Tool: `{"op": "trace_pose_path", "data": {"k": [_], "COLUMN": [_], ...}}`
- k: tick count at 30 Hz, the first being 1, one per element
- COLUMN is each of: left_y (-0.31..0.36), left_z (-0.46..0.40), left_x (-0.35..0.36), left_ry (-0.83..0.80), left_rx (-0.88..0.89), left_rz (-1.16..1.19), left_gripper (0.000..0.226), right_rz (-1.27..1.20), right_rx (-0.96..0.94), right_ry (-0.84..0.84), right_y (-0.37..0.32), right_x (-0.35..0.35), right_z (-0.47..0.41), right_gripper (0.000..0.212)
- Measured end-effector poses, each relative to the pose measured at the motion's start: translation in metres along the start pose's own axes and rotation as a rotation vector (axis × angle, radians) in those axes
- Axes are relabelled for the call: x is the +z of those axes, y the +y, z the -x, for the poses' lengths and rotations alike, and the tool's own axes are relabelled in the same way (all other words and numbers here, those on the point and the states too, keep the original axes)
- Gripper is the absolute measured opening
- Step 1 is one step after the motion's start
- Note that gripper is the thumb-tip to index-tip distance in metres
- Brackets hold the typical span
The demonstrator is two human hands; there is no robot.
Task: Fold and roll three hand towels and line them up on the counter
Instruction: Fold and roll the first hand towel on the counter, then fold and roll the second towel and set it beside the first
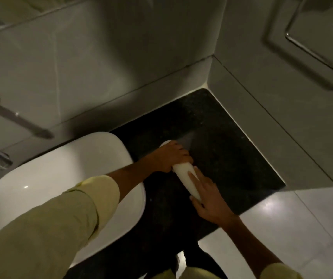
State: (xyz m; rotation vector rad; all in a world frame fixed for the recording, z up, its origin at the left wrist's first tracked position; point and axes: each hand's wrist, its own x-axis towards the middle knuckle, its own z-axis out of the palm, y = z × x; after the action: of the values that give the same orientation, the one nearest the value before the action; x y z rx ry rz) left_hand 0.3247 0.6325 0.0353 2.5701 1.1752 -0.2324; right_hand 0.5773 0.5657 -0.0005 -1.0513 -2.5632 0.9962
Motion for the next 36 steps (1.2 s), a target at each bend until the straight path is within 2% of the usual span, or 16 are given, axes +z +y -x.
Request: {"op": "trace_pose_path", "data": {"k": [6, 11, 13, 17, 21, 26, 31, 36], "left_y": [-0.074, -0.120, -0.129, -0.119, -0.071, 0.052, 0.161, 0.216], "left_z": [0.011, 0.021, 0.026, 0.042, 0.079, 0.160, 0.267, 0.400], "left_x": [-0.019, -0.028, -0.031, -0.033, -0.037, -0.033, 0.009, 0.098], "left_ry": [0.132, 0.137, 0.115, 0.042, 0.155, 0.558, 0.830, 0.917], "left_rx": [-0.039, -0.137, -0.219, -0.465, -0.623, -0.900, -1.240, -1.804], "left_rz": [-0.012, -0.047, -0.039, -0.142, -0.078, 0.137, 0.284, 0.402], "left_gripper": [0.061, 0.056, 0.061, 0.091, 0.108, 0.073, 0.067, 0.069], "right_rz": [0.012, 0.074, 0.085, 0.151, 0.234, 0.305, 0.176, 0.088], "right_rx": [-0.026, 0.013, 0.006, -0.017, -0.001, -0.084, -0.310, -0.592], "right_ry": [0.027, 0.037, 0.007, -0.054, -0.121, -0.044, -0.057, -0.136], "right_y": [-0.008, -0.025, -0.028, -0.033, -0.046, -0.104, -0.224, -0.373], "right_x": [0.011, 0.018, 0.019, 0.018, 0.008, -0.006, 0.036, 0.128], "right_z": [-0.086, -0.148, -0.164, -0.176, -0.166, -0.098, -0.047, -0.049], "right_gripper": [0.076, 0.081, 0.084, 0.084, 0.088, 0.077, 0.069, 0.063]}}
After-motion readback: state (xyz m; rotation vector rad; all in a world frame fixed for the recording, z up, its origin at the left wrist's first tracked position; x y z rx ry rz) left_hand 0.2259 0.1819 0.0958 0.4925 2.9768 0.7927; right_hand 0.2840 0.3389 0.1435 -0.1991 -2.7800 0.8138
